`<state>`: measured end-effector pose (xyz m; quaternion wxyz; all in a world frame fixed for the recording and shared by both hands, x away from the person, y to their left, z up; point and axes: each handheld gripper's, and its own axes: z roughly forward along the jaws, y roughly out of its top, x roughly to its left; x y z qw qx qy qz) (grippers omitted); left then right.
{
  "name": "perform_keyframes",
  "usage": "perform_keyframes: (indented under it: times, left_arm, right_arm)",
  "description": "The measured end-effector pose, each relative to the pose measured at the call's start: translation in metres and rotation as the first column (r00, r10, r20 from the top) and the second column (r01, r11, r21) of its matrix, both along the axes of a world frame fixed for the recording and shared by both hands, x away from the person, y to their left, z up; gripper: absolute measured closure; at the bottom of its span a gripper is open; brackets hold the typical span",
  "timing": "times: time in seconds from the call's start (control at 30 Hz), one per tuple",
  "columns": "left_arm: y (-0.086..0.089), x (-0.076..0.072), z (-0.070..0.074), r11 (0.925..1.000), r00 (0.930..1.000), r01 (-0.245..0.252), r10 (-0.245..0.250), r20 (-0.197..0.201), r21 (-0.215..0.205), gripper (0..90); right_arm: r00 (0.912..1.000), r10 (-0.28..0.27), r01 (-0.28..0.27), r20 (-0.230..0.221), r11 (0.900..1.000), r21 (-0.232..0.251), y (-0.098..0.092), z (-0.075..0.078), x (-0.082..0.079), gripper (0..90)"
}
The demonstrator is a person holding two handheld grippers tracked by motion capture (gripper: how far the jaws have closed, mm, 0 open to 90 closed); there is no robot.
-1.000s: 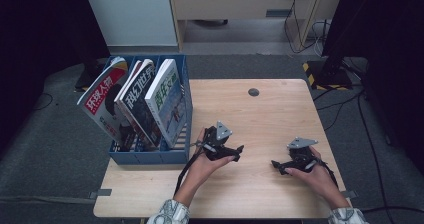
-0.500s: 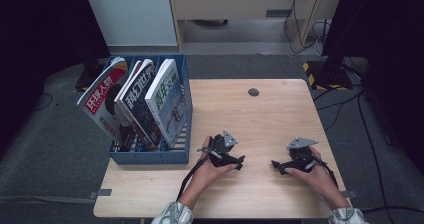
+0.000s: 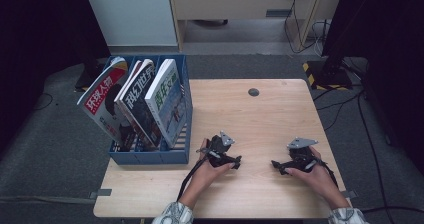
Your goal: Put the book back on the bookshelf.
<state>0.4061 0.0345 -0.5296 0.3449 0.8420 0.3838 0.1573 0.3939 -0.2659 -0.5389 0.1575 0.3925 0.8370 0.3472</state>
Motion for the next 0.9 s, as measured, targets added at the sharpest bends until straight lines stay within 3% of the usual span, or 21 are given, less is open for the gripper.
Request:
perform_keyframes:
  times: [0.37,0.9]
  left_arm:
    - [0.0031,0.0017,-0.0075,1.0,1.0,-0.003,0.003,0.002,-0.003,3.1]
    - [0.0032,0.0017,-0.0076,1.0,1.0,-0.007,0.007,0.0,-0.004,2.5]
  right_arm:
    - [1.0,0.0,0.0,0.0,1.0,0.0,0.0,0.0,0.0,1.9]
    - [1.0,-0.004,0.004,0.0,1.0,-0.001,0.0001,0.0,-0.0003,1.8]
